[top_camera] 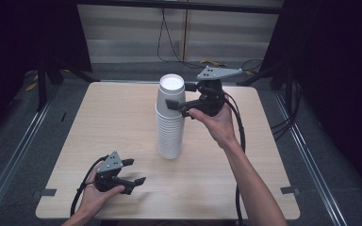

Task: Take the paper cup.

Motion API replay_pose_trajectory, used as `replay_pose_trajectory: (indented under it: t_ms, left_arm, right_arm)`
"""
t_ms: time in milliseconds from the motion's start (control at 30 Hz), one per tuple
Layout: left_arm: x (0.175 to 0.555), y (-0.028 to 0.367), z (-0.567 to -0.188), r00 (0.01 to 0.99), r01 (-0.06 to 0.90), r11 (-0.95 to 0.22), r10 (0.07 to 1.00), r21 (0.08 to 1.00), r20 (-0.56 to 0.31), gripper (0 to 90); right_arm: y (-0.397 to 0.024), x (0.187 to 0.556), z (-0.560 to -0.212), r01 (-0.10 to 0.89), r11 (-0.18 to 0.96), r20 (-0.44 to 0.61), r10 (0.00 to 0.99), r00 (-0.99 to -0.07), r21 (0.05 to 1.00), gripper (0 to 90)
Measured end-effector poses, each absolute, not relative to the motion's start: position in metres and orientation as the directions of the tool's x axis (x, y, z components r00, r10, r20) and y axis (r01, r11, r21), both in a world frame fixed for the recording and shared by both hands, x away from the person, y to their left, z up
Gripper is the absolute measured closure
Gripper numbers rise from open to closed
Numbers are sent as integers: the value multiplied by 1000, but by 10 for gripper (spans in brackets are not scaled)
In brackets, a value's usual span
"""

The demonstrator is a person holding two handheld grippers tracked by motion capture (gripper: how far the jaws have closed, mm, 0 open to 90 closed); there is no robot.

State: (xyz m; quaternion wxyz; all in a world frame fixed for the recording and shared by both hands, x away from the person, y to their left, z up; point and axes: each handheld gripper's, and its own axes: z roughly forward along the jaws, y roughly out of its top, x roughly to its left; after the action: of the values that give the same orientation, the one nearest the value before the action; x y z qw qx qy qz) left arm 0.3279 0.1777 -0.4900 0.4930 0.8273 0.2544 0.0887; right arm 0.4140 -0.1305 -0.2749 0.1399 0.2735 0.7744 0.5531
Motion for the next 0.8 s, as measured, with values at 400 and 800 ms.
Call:
replay_pose_trajectory:
  t_ms: [400, 800]
  left_arm:
    - [325, 174, -489, 865, 313, -408, 495, 857, -81, 173]
    - [325, 174, -490, 865, 316, -412, 495, 855, -81, 172]
  right_arm:
    - [-118, 425, -271, 277, 302, 59, 572, -818, 912, 142]
    - [-112, 432, -271, 296, 307, 78, 565, -822, 905, 146]
